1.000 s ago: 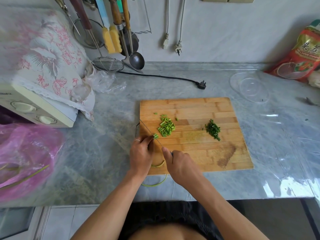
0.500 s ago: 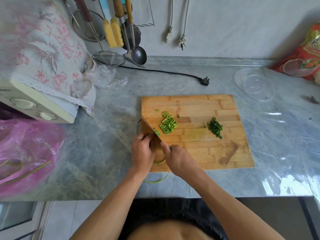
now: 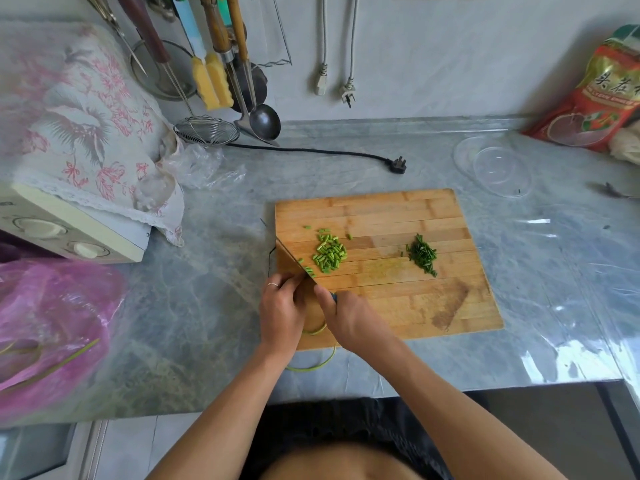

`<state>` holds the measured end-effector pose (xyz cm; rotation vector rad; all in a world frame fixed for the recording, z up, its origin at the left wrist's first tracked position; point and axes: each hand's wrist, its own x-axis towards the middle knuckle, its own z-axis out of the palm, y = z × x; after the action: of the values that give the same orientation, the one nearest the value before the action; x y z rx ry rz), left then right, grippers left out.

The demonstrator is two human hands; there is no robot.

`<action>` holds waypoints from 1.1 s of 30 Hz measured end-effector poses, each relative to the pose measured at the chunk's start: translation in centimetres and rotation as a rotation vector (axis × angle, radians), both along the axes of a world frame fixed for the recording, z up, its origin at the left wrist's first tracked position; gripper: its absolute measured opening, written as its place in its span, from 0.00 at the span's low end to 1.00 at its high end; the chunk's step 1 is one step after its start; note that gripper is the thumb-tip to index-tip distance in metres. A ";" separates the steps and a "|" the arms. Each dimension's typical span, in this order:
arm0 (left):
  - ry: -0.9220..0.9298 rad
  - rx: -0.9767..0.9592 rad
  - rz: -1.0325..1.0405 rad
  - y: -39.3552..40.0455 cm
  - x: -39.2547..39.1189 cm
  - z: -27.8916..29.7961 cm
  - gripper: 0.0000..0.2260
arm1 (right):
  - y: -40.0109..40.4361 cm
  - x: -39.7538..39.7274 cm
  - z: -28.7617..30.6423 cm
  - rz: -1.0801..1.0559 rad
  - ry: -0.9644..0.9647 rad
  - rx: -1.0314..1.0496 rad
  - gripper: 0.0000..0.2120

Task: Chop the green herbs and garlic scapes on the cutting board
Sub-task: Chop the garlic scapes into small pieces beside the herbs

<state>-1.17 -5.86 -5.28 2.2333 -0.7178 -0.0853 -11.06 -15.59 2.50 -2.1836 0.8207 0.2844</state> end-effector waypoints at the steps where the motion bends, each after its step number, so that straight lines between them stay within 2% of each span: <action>1: 0.003 0.003 0.007 0.0 0.1 0.0 0.10 | -0.1 0.6 0.0 0.007 0.008 -0.003 0.32; 9: -0.083 0.011 -0.012 0.1 0.0 0.4 0.06 | -2.3 -0.4 -0.5 -0.152 -0.018 0.074 0.29; 14: -0.135 0.046 -0.053 0.5 -0.2 0.3 0.13 | -2.7 -0.8 -0.2 -0.113 -0.009 0.061 0.30; 17: -0.100 0.050 -0.031 0.5 -0.2 0.7 0.16 | -2.2 -1.6 0.1 -0.125 -0.051 0.062 0.31; 23: -0.036 -0.072 0.031 0.8 -0.5 0.7 0.08 | -1.2 -2.8 0.6 -0.123 -0.051 0.040 0.30; 33: -0.050 -0.008 0.040 1.0 -0.2 0.2 0.06 | -0.7 -2.8 0.8 -0.105 -0.019 0.082 0.30</action>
<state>-1.32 -4.81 -5.09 2.2476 -0.6980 -0.0071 -13.82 -16.30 3.29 -2.0571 0.8944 0.2406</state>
